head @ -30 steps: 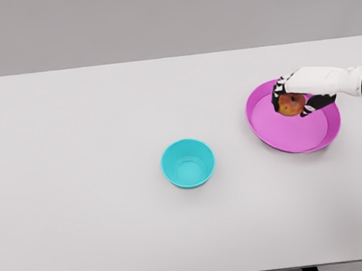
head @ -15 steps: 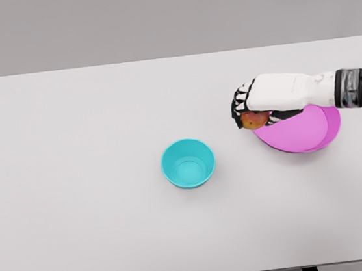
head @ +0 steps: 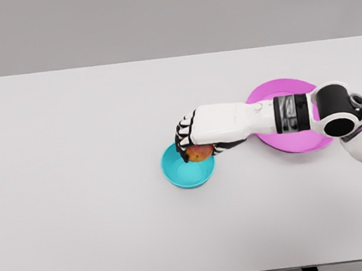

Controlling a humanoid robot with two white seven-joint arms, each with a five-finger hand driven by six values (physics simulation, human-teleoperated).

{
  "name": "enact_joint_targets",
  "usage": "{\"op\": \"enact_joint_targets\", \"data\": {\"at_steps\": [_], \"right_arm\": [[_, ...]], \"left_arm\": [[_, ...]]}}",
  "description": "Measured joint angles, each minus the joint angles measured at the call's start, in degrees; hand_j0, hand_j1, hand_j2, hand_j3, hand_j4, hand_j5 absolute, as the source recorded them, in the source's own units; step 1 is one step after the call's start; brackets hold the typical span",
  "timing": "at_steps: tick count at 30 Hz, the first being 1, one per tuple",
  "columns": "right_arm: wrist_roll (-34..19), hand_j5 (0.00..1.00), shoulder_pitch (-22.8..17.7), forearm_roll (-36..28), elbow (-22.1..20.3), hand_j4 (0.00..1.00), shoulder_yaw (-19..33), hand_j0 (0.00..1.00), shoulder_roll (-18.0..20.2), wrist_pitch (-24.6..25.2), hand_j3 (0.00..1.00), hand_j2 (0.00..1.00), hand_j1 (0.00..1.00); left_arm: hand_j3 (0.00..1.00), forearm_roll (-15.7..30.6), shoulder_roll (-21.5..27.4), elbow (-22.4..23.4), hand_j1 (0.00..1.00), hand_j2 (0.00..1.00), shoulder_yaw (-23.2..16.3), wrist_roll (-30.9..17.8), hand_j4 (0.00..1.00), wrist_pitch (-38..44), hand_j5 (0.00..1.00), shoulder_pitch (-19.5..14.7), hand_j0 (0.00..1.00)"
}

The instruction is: Put the apple from the pink plate into the blue bowl with your right arm

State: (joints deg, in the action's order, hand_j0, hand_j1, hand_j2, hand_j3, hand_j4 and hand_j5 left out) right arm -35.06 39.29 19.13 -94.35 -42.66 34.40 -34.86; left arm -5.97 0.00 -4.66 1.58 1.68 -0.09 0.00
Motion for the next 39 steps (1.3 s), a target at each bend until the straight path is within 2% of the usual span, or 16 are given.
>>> {"op": "enact_joint_targets", "data": {"at_steps": [5,6,7,8,17,19,23,25,27,30,31,34,39], "right_arm": [[0.02,0.48,0.44,0.72,1.47,0.48,-1.43,0.48,-1.90,0.16,0.48,0.48,0.48],[0.02,0.57,0.44,0.78,1.66,0.57,-1.60,0.57,-2.15,0.19,0.57,0.57,0.57],[0.02,0.88,0.44,0.82,1.80,0.88,-1.72,0.88,-2.33,0.31,0.88,0.88,0.88],[0.02,1.00,0.44,0.82,1.94,1.00,-1.80,1.00,-2.46,0.52,1.00,1.00,1.00],[0.03,1.00,1.05,0.82,2.05,1.00,-1.49,1.00,-2.40,1.02,1.00,1.00,1.00],[0.03,1.00,1.05,0.74,1.70,1.00,0.74,1.00,-1.69,0.63,1.00,1.00,1.00],[0.03,1.00,0.00,0.36,-0.52,1.00,8.58,1.00,2.73,0.06,1.00,1.00,1.00],[0.02,1.00,-3.95,0.22,-0.91,1.00,12.66,1.00,5.72,-0.16,1.00,1.00,1.00],[0.00,1.00,-10.54,0.24,-0.92,1.00,17.89,1.00,7.76,-0.30,1.00,1.00,1.00],[-0.01,1.00,-19.59,0.48,-0.75,1.00,26.98,1.00,9.01,-0.40,1.00,1.00,1.00],[0.00,1.00,-21.26,0.50,-0.67,1.00,30.25,1.00,9.12,-0.39,1.00,1.00,1.00],[0.02,1.00,-23.81,0.48,-0.48,1.00,36.36,1.00,9.46,-0.33,1.00,1.00,1.00],[0.02,1.00,-25.40,0.49,-0.32,1.00,39.40,1.00,9.55,-0.31,1.00,1.00,1.00]], "left_arm": [[1.00,0.00,0.00,0.00,1.00,1.00,0.00,0.00,1.00,0.00,1.00,0.00,1.00],[1.00,0.00,0.00,0.00,1.00,1.00,0.00,0.00,1.00,0.00,1.00,0.00,1.00],[1.00,0.00,0.00,0.00,1.00,1.00,0.00,0.00,1.00,0.00,1.00,0.00,1.00],[1.00,0.00,0.00,0.00,1.00,1.00,0.00,0.00,1.00,0.00,1.00,0.00,1.00],[1.00,0.00,0.00,0.00,1.00,1.00,0.00,0.00,1.00,0.00,1.00,0.00,1.00],[1.00,0.00,0.00,0.00,1.00,1.00,0.00,0.00,1.00,0.00,1.00,0.00,1.00],[1.00,0.00,0.00,0.00,1.00,1.00,0.00,0.00,1.00,0.00,1.00,0.00,1.00],[1.00,0.00,0.00,0.00,1.00,1.00,0.00,0.00,1.00,0.00,1.00,0.00,1.00],[1.00,0.00,0.00,-0.01,1.00,1.00,0.01,0.00,1.00,0.00,1.00,0.00,1.00],[1.00,0.00,0.00,-0.01,1.00,1.00,0.01,-0.01,1.00,0.00,1.00,0.00,1.00],[1.00,0.00,0.00,-0.01,1.00,1.00,0.01,-0.01,1.00,0.00,1.00,0.00,1.00],[1.00,0.00,0.00,-0.01,1.00,1.00,0.00,-0.01,1.00,0.00,1.00,0.00,1.00],[1.00,0.00,0.00,0.00,1.00,1.00,0.00,0.00,1.00,0.00,1.00,0.00,1.00]]}}
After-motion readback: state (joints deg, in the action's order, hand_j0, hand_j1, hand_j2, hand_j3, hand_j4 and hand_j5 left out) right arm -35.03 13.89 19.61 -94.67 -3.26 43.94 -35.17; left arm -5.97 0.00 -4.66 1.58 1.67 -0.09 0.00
